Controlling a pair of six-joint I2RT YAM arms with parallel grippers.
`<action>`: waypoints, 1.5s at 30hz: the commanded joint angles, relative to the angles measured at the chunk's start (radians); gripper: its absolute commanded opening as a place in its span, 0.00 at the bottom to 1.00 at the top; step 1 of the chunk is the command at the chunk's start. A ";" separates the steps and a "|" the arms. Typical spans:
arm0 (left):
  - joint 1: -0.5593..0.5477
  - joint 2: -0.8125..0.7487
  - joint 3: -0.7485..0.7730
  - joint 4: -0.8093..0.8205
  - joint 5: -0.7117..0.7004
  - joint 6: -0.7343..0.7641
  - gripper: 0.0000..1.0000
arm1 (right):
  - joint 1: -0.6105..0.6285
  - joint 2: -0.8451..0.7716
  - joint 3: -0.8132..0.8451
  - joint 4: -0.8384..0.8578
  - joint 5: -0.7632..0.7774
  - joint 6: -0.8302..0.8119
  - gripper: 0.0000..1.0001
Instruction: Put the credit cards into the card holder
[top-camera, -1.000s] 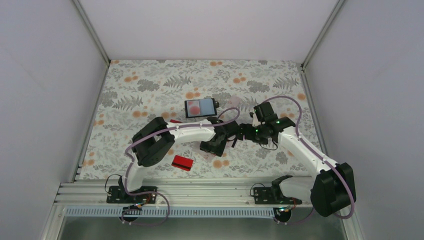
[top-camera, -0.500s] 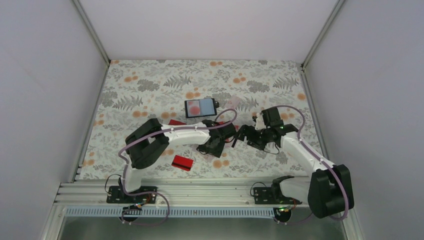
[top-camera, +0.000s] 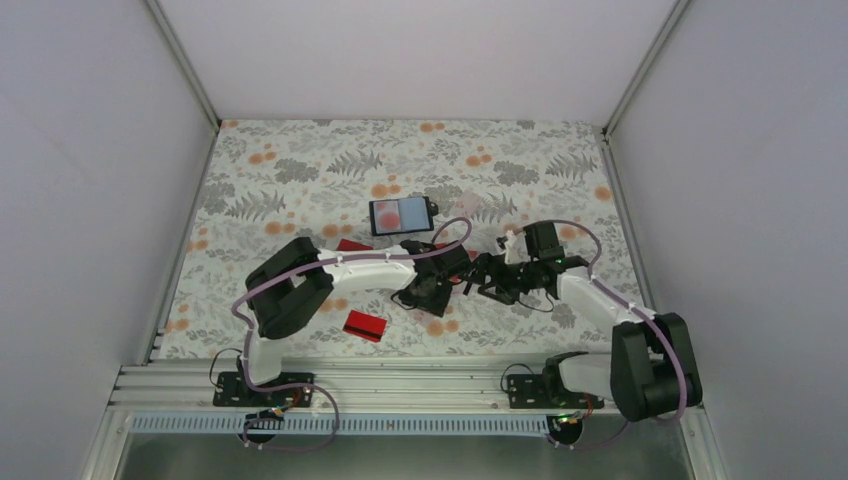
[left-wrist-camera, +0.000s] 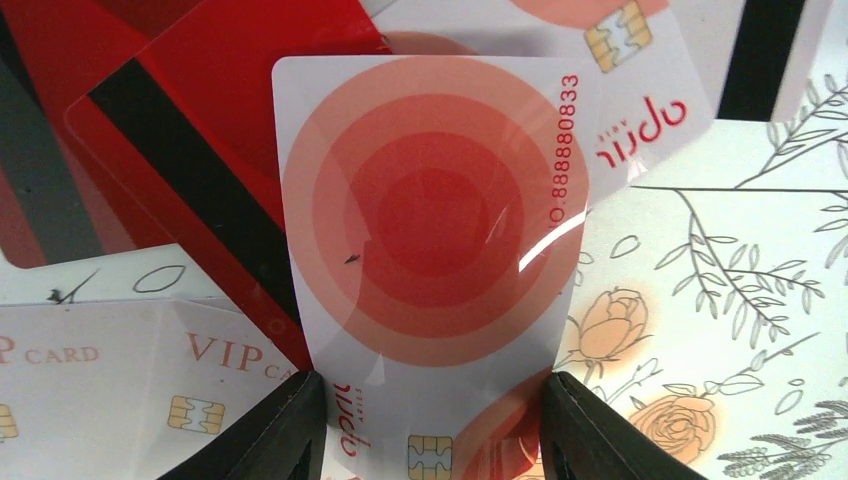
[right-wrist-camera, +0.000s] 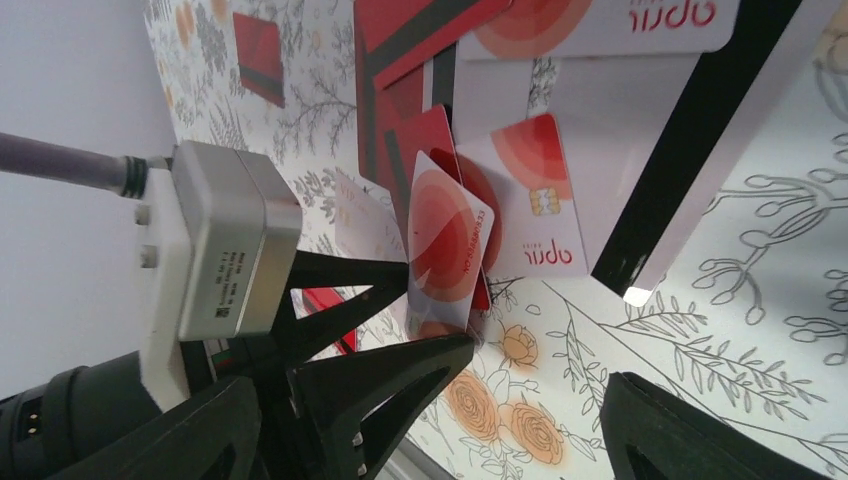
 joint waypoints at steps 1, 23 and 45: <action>-0.001 -0.028 -0.015 0.045 0.050 0.017 0.46 | -0.006 0.048 -0.027 0.087 -0.090 0.004 0.86; -0.002 -0.065 0.032 0.087 0.103 0.076 0.45 | -0.006 0.258 -0.068 0.272 -0.251 -0.012 0.62; 0.161 -0.264 -0.212 0.151 0.090 -0.069 0.56 | 0.083 0.350 0.212 0.090 -0.042 -0.153 0.61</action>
